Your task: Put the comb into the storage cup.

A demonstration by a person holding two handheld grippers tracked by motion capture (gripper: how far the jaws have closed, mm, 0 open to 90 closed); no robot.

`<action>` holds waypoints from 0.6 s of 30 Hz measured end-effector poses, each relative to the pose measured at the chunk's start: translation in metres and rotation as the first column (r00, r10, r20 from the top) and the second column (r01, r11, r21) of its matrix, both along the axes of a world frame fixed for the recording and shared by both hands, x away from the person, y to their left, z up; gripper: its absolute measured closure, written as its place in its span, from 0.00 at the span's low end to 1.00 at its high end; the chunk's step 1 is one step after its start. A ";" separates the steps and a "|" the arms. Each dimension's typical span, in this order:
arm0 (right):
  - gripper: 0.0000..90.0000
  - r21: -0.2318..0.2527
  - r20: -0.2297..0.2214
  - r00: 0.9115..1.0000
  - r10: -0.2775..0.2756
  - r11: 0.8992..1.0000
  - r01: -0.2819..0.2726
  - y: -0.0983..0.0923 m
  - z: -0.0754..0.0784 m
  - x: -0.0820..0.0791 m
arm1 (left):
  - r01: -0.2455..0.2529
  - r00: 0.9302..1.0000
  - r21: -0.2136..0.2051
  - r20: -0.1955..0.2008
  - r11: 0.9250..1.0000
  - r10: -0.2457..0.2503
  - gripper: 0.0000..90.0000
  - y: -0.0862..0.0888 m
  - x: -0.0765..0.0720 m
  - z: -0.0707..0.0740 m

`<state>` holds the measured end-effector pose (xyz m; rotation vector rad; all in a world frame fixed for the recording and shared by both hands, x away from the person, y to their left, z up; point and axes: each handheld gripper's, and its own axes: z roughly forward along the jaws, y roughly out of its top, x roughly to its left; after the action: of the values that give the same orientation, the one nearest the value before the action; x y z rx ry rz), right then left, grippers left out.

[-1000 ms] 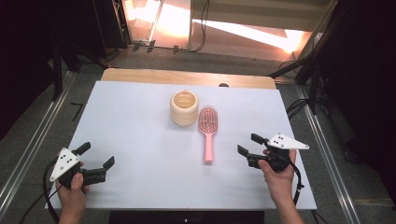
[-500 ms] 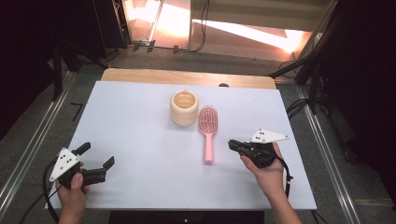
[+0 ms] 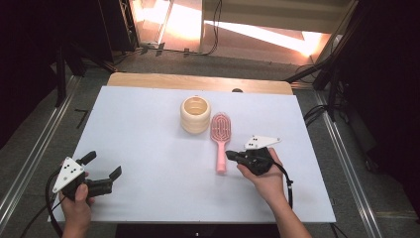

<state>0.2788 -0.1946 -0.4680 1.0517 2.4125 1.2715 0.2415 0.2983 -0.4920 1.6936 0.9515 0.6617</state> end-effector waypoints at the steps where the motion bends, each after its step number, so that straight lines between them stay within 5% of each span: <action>1: 0.97 0.000 0.000 1.000 0.000 1.000 0.000 0.000 0.000 0.000 | -0.001 1.000 0.001 -0.001 1.000 0.001 0.00 0.000 0.000 0.000; 18: 0.98 -0.070 -0.092 0.995 0.037 0.997 -0.043 0.048 -0.022 0.005 | 0.005 1.000 0.007 0.001 1.000 -0.005 0.00 0.000 0.000 0.000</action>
<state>0.2835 -0.1469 -0.4903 1.0684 2.5387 1.1640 0.2415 0.2979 -0.4919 1.7008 0.9446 0.6633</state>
